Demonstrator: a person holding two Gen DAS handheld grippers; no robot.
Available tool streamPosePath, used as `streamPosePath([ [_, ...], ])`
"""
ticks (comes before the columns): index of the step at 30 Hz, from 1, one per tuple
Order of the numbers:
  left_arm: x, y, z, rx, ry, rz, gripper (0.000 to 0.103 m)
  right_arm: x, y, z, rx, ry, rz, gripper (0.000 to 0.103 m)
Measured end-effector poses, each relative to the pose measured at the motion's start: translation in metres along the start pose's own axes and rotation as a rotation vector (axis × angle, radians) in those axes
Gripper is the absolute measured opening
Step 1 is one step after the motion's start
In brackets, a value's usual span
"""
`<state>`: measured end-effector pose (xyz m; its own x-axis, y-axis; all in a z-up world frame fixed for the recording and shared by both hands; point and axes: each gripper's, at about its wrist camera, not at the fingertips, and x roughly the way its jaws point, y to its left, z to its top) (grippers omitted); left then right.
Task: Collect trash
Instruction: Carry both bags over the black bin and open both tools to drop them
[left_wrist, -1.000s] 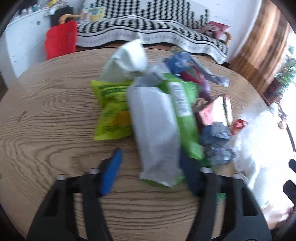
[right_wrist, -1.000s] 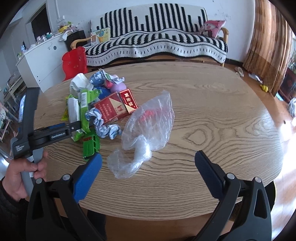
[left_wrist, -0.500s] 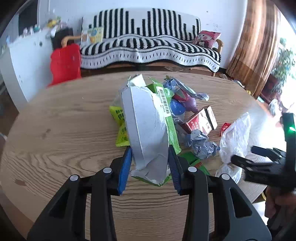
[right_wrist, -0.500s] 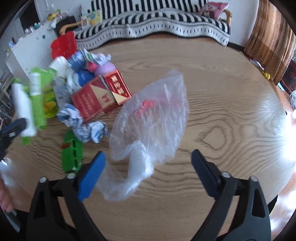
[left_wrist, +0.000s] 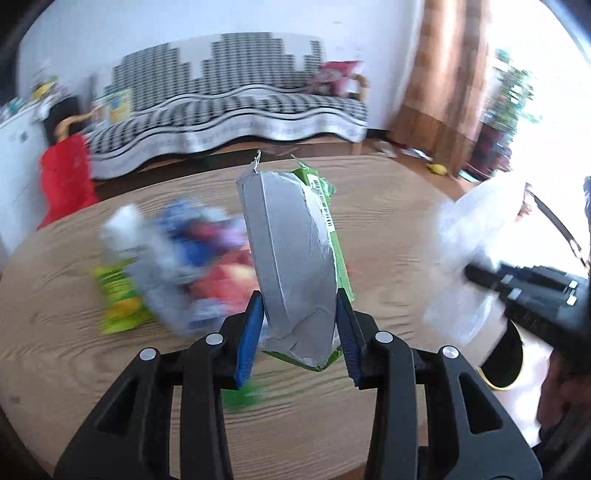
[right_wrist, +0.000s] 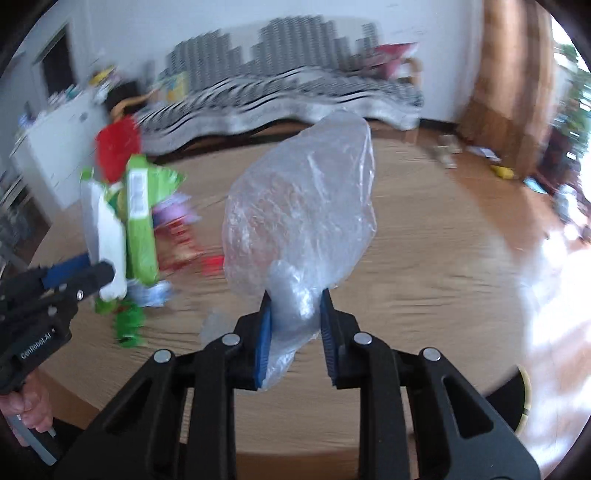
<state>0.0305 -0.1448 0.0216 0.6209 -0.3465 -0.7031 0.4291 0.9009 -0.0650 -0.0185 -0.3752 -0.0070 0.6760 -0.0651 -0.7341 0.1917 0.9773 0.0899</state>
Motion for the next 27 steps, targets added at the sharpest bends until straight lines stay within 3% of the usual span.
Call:
streamPosePath([
  [3, 0.012, -0.055, 0.003, 0.06, 0.006, -0.094, 0.038, -0.014, -0.095, -0.018, 0.131, -0.015, -0.125, 0.024],
  [6, 0.027, -0.137, -0.001, 0.175, 0.008, -0.204, 0.038, -0.02, -0.184, -0.048, 0.273, 0.014, -0.221, 0.024],
  [9, 0.045, -0.21, -0.016, 0.262, 0.044, -0.323, 0.038, -0.02, -0.254, -0.086, 0.383, 0.069, -0.291, 0.024],
  [13, 0.074, -0.296, -0.044, 0.353, 0.11, -0.452, 0.038, -0.019, -0.317, -0.14, 0.483, 0.145, -0.319, 0.024],
  [18, 0.128, -0.368, -0.088, 0.427, 0.236, -0.498, 0.039, 0.001, -0.357, -0.178, 0.538, 0.248, -0.319, 0.024],
  [21, 0.165, -0.384, -0.104, 0.433, 0.319, -0.488, 0.039, 0.01, -0.362, -0.191, 0.538, 0.291, -0.311, 0.024],
  [27, 0.21, -0.401, -0.113, 0.446, 0.386, -0.464, 0.039, 0.023, -0.358, -0.197, 0.528, 0.33, -0.309, 0.024],
])
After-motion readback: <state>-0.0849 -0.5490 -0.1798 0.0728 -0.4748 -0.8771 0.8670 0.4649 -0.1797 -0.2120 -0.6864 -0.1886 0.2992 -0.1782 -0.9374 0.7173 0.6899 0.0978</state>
